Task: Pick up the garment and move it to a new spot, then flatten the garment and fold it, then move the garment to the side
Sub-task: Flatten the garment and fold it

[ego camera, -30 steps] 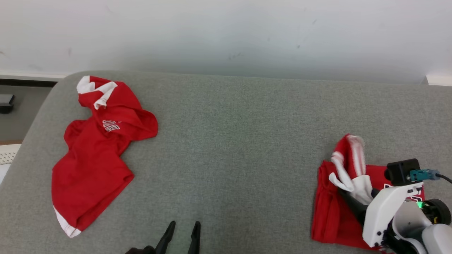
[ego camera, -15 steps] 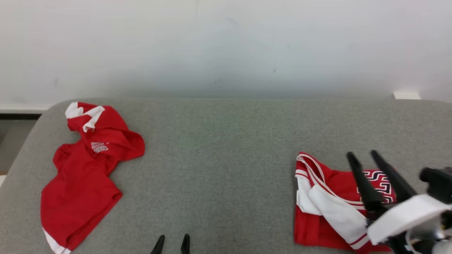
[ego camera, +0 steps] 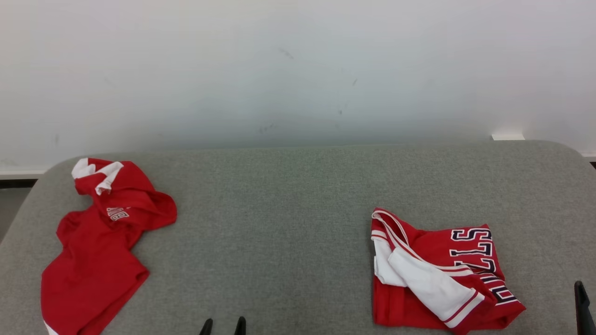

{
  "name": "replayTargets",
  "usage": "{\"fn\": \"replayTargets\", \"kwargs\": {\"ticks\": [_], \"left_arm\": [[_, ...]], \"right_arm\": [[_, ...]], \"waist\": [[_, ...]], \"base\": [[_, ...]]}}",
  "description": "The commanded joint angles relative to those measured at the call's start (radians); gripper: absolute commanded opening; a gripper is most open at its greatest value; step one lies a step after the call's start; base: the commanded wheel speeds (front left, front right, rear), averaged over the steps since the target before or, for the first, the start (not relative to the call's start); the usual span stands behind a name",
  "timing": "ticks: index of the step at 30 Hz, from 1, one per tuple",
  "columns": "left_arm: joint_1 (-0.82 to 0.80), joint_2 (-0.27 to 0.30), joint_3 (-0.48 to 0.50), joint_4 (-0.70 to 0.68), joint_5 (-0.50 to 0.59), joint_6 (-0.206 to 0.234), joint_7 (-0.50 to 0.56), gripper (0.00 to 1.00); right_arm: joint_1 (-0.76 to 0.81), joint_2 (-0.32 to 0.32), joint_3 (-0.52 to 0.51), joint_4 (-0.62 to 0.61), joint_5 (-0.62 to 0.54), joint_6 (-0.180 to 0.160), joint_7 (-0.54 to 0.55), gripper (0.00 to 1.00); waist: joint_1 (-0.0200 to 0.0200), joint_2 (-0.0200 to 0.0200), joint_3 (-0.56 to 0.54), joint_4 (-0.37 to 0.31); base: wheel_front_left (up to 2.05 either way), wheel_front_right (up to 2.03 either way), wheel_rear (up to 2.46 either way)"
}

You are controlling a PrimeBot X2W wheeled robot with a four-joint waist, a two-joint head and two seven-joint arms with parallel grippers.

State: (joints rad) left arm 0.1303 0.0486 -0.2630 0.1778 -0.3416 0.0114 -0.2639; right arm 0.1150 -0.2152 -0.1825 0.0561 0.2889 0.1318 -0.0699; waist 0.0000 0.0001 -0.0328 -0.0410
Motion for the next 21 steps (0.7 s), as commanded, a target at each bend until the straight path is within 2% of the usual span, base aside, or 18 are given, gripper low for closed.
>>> {"fn": "replayTargets", "kwargs": {"ticks": [1, 2, 3, 5, 6, 14, 21], "left_arm": [[0.012, 0.004, 0.005, -0.002, -0.001, 0.005, -0.001, 1.00], [0.014, 0.004, 0.008, -0.001, 0.002, 0.004, -0.001, 1.00], [0.015, 0.004, 0.010, -0.001, 0.007, 0.004, -0.001, 1.00], [0.017, 0.004, 0.014, 0.000, 0.013, 0.002, -0.001, 1.00], [0.017, 0.004, 0.015, -0.001, 0.018, 0.001, -0.001, 1.00], [0.009, 0.004, 0.023, -0.005, 0.042, -0.005, -0.001, 1.00], [0.000, 0.004, 0.030, -0.002, 0.048, -0.009, -0.001, 1.00]], "right_arm": [[0.019, -0.009, -0.003, 0.029, -0.014, -0.002, -0.025, 1.00], [0.024, -0.010, 0.000, 0.050, -0.019, -0.002, -0.039, 1.00], [0.026, -0.008, 0.005, 0.071, -0.015, -0.002, -0.049, 0.79], [0.022, -0.014, 0.031, 0.109, -0.004, -0.002, -0.061, 0.15], [0.017, -0.021, 0.048, 0.126, 0.000, -0.002, -0.065, 0.00], [-0.073, -0.025, 0.218, 0.283, 0.018, -0.002, -0.100, 0.00], [-0.190, 0.024, 0.399, 0.432, -0.001, -0.002, -0.108, 0.00]], "waist": [[0.0000, -0.0001, -0.003, -0.001], [0.0000, -0.0001, -0.004, -0.001], [0.0000, -0.0001, -0.005, -0.002], [0.0000, -0.0001, -0.006, -0.001], [0.0000, -0.0001, -0.006, 0.000], [0.0000, -0.0001, 0.010, 0.030], [0.0000, -0.0001, 0.021, 0.076]], "base": [[0.00, 0.00, 0.00], [0.00, 0.00, 0.00], [0.00, 0.00, 0.00], [0.00, 0.00, 0.00], [0.00, 0.00, 0.00], [0.00, 0.00, 0.00], [0.00, 0.00, 0.00]]}}
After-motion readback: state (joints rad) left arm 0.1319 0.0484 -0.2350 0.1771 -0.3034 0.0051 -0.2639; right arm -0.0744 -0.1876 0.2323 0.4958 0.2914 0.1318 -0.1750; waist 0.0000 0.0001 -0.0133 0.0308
